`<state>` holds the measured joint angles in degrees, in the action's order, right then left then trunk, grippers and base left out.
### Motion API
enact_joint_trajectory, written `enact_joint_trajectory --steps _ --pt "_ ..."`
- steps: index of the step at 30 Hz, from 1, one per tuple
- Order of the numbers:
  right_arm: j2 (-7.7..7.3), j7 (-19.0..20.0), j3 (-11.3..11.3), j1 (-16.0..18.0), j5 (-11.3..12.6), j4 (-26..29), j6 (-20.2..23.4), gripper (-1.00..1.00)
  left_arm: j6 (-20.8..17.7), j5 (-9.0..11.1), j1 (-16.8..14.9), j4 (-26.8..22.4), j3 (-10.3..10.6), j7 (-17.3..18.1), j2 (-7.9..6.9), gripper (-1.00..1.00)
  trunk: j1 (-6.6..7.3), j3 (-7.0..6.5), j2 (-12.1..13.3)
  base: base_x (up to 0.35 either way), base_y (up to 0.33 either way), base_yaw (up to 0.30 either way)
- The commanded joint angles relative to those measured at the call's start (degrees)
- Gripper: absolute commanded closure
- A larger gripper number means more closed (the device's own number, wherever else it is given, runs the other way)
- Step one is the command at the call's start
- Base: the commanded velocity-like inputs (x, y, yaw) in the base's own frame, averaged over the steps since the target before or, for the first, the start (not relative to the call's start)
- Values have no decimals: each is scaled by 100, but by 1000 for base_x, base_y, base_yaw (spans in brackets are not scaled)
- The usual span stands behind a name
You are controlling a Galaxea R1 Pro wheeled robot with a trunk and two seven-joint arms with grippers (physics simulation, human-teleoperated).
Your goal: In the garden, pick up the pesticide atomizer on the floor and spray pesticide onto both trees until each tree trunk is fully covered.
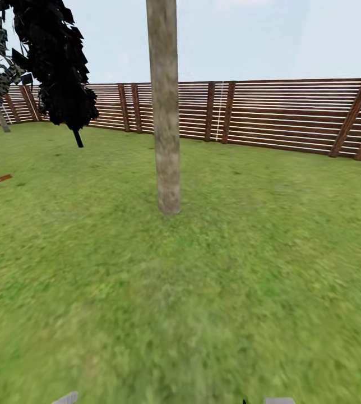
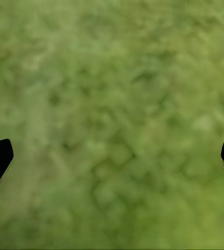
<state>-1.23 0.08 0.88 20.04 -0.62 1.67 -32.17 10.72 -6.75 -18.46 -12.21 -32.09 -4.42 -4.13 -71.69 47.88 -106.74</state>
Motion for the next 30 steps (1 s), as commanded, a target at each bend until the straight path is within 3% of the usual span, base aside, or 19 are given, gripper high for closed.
enact_joint_trajectory --steps 1,30 --pt "0 0 0 0 0 0 0 -100 0 -2 0 -2 1 -5 0 100 0 0 0 341 0 0" --pt "17 37 -15 0 1 5 1 -100 0 23 0 -8 0 -6 -9 100 0 0 0 341 4 0"
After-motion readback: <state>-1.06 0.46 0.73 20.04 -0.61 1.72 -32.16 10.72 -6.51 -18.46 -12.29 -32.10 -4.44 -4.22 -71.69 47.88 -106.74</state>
